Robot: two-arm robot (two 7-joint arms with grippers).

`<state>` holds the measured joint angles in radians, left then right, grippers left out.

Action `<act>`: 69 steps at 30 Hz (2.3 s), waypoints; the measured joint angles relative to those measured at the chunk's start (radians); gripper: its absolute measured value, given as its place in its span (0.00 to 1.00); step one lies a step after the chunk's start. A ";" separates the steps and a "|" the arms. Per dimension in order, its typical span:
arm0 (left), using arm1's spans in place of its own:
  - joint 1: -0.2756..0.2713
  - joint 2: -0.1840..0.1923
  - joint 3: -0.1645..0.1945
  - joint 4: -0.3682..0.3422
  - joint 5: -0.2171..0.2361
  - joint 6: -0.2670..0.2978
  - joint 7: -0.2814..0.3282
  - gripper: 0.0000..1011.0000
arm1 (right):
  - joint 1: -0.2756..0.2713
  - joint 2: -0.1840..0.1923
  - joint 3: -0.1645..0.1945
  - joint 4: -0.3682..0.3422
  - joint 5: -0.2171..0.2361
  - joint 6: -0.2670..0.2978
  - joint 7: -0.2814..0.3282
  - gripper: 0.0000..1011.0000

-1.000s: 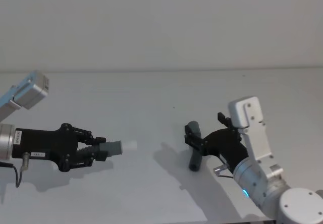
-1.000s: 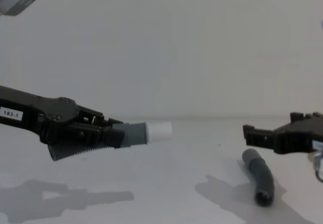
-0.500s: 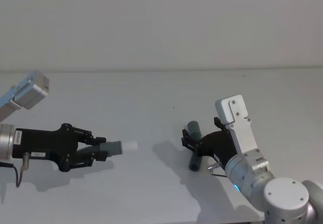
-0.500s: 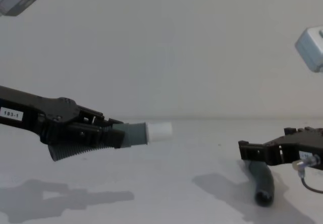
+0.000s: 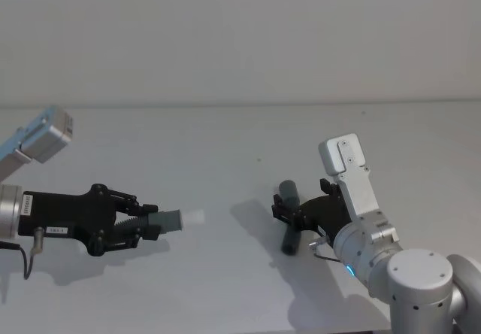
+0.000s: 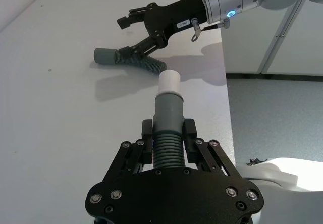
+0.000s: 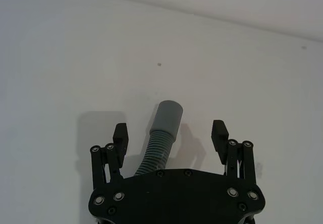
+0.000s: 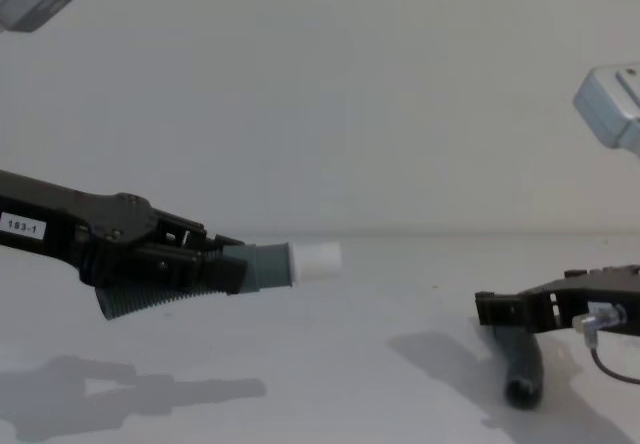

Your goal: Use both hands to pick up one end of the pipe from the table, align the ends, and insert them.

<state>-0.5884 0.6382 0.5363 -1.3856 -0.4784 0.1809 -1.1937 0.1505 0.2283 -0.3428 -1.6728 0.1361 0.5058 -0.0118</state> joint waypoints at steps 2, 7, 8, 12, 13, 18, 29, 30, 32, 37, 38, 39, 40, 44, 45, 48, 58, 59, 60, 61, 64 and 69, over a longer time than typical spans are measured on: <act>0.000 0.000 0.000 0.000 0.000 0.000 0.000 0.32 | 0.002 -0.002 0.001 -0.001 0.002 0.015 0.003 0.99; 0.000 0.000 0.000 0.000 0.000 0.000 0.000 0.32 | 0.002 -0.005 0.002 -0.008 0.005 0.046 0.010 0.99; 0.000 0.000 0.000 0.000 0.000 0.000 0.000 0.32 | 0.002 -0.005 0.003 -0.011 0.005 0.054 0.013 0.99; 0.000 0.000 0.000 0.000 0.000 0.000 0.000 0.32 | 0.002 -0.006 0.001 -0.017 0.005 0.075 0.018 0.99; 0.000 0.000 0.000 0.000 0.000 0.000 0.000 0.32 | 0.002 -0.006 0.001 -0.018 0.005 0.078 0.020 0.99; 0.000 0.000 0.000 0.000 0.000 0.000 0.000 0.32 | 0.003 -0.008 -0.001 -0.019 0.002 0.096 0.024 0.99; 0.000 0.000 0.000 0.000 0.000 0.000 0.000 0.32 | 0.019 -0.022 -0.008 0.003 -0.010 0.112 0.030 0.99; 0.000 0.000 0.000 0.000 0.000 0.000 0.000 0.32 | 0.022 -0.024 -0.009 0.008 -0.011 0.113 0.030 0.99; 0.000 0.000 0.000 0.000 0.000 0.000 0.000 0.32 | 0.025 -0.027 -0.011 0.013 -0.013 0.114 0.031 0.99; 0.000 0.000 0.000 0.000 0.000 0.000 0.000 0.32 | 0.033 -0.037 -0.013 0.030 -0.020 0.115 0.031 0.99; 0.000 0.000 0.000 0.000 0.000 0.000 0.000 0.32 | 0.034 -0.038 -0.013 0.032 -0.021 0.115 0.031 0.99; 0.000 0.000 0.000 0.000 0.000 0.000 0.000 0.32 | 0.036 -0.041 -0.014 0.036 -0.023 0.116 0.030 0.99; 0.000 0.000 0.000 0.000 0.000 0.000 0.000 0.32 | 0.036 -0.041 -0.014 0.036 -0.023 0.116 0.030 0.99; 0.000 0.000 0.000 0.000 0.000 0.000 0.000 0.32 | 0.040 -0.050 -0.014 0.047 -0.028 0.117 0.028 0.99; 0.000 0.000 0.000 0.000 0.000 0.000 0.000 0.32 | 0.041 -0.052 -0.014 0.048 -0.028 0.118 0.026 0.99; 0.000 0.000 0.000 0.000 0.000 0.000 0.000 0.32 | 0.042 -0.058 -0.012 0.054 -0.032 0.121 0.023 0.98; 0.000 0.000 0.000 0.000 0.000 0.000 0.000 0.32 | 0.042 -0.069 -0.004 0.063 -0.040 0.127 0.015 0.72; 0.000 0.000 0.000 0.000 0.000 0.000 0.000 0.32 | 0.041 -0.071 -0.001 0.063 -0.040 0.127 0.014 0.68; 0.000 0.000 0.000 0.000 0.000 0.000 0.000 0.32 | 0.040 -0.071 0.000 0.063 -0.040 0.127 0.014 0.66; 0.000 0.000 0.000 0.000 0.000 0.000 0.000 0.32 | 0.038 -0.072 0.001 0.063 -0.040 0.127 0.014 0.64; 0.000 0.000 0.000 0.000 0.000 0.000 0.000 0.32 | 0.033 -0.074 0.006 0.062 -0.040 0.127 0.014 0.55; 0.000 0.000 0.000 0.000 0.000 0.000 0.000 0.32 | 0.022 -0.080 0.015 0.055 -0.037 0.127 0.015 0.40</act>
<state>-0.5884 0.6382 0.5363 -1.3857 -0.4784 0.1810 -1.1937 0.1726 0.1485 -0.3278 -1.6178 0.0988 0.6329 0.0029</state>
